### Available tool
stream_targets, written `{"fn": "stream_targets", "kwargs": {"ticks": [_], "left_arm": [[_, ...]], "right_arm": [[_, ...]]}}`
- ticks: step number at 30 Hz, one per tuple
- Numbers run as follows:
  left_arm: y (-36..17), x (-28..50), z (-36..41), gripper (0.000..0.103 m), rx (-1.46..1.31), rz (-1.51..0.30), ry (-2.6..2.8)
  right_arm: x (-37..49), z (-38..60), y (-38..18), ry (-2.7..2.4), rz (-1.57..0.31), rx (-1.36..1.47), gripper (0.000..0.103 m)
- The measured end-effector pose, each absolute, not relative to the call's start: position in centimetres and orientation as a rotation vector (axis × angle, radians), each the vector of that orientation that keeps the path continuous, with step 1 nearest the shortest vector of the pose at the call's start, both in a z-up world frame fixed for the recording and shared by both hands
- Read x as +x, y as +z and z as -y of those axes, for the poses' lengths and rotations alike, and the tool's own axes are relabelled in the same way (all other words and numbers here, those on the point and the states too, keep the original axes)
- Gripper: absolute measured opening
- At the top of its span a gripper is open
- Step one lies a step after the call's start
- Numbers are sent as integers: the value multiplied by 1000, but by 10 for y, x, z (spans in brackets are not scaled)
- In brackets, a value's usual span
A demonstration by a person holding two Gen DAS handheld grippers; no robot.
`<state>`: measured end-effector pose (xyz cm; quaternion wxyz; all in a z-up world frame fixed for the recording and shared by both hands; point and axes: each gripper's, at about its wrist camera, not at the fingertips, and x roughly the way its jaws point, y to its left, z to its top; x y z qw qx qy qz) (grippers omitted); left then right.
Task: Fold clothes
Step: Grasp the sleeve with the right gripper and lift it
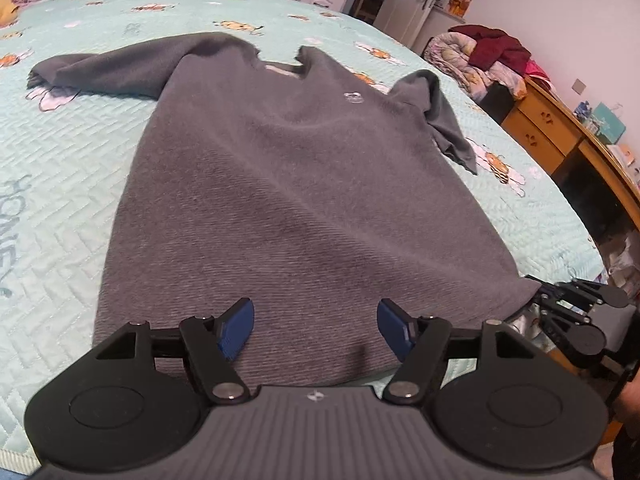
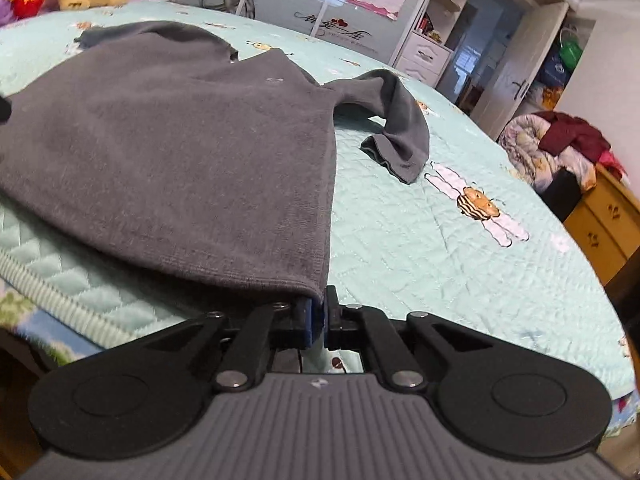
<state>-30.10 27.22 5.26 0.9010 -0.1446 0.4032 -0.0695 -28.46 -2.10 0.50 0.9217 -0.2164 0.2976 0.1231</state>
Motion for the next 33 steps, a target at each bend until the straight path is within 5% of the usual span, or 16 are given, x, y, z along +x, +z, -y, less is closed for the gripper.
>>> {"fn": "stream_targets", "kwargs": {"ticks": [3, 5, 7, 15, 19, 23, 33], "left_arm": [[57, -308, -288, 71, -332, -808, -111], [62, -314, -299, 71, -339, -788, -89], [65, -321, -310, 71, -348, -765, -61], [66, -312, -309, 69, -361, -755, -143], [58, -294, -290, 64, -319, -779, -217], [50, -274, -294, 56, -342, -792, -185], [48, -219, -328, 56, -390, -703, -159]], "right_arm": [[-290, 28, 8, 288, -622, -427, 20], [-297, 35, 15, 316, -635, -394, 46], [-304, 45, 24, 365, -651, -333, 51], [-291, 70, 56, 546, -678, 105, 50], [-260, 42, 55, 670, -725, 221, 24], [-225, -6, 48, 760, -769, 189, 24], [-118, -75, 43, 923, -835, 145, 25]]}}
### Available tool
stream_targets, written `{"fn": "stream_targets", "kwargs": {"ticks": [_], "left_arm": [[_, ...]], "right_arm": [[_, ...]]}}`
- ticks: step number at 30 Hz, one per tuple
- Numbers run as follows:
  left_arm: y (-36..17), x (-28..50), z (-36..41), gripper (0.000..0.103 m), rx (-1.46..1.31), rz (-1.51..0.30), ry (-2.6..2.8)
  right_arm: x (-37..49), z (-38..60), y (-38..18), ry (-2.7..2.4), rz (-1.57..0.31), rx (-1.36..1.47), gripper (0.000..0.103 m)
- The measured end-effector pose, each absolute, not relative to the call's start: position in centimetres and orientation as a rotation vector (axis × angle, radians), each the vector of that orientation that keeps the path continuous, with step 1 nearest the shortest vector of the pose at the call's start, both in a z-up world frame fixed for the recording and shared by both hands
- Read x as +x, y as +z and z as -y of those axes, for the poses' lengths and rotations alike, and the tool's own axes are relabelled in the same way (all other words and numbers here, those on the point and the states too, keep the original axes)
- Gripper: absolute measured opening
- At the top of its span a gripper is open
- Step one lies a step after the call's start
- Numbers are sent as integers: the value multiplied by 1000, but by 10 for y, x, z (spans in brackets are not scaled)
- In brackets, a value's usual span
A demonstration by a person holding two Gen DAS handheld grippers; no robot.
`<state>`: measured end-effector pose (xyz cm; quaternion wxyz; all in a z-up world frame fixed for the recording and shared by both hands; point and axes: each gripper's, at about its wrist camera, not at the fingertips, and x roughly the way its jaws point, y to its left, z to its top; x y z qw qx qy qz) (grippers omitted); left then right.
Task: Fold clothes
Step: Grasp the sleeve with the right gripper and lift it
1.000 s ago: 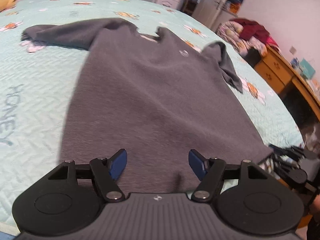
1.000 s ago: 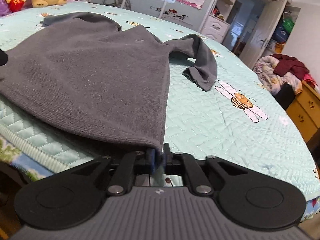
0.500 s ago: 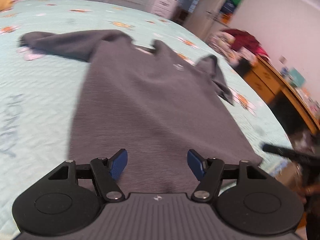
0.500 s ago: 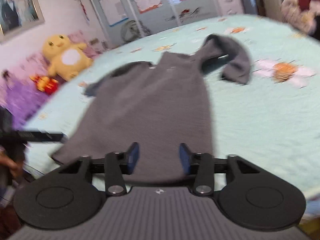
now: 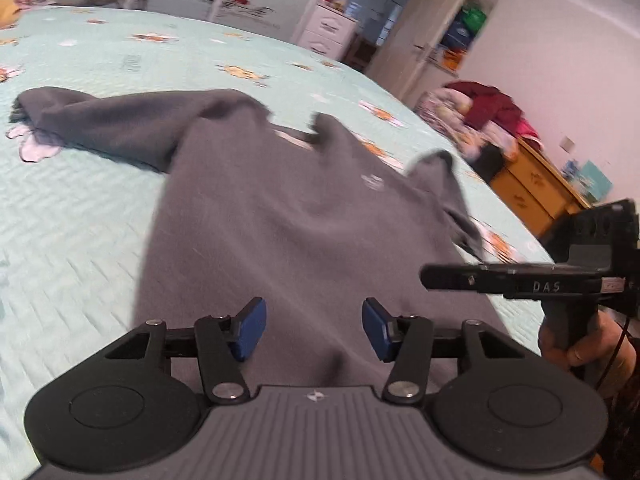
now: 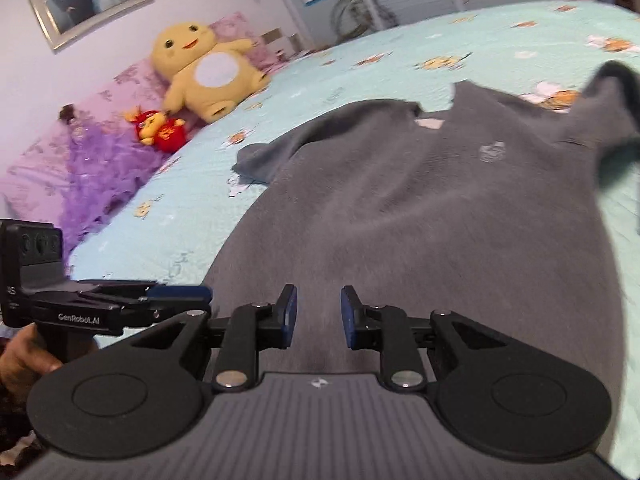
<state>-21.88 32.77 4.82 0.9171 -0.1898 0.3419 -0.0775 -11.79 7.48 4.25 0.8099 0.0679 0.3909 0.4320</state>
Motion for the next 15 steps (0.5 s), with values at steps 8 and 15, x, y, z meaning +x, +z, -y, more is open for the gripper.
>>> {"fn": "stream_targets", "kwargs": {"ticks": [8, 15], "left_arm": [[34, -194, -353, 51, -443, -721, -141], [26, -173, -353, 53, -472, -726, -132]], "right_arm": [[-28, -15, 12, 509, -815, 130, 0], [-36, -43, 39, 702, -774, 242, 6]]}}
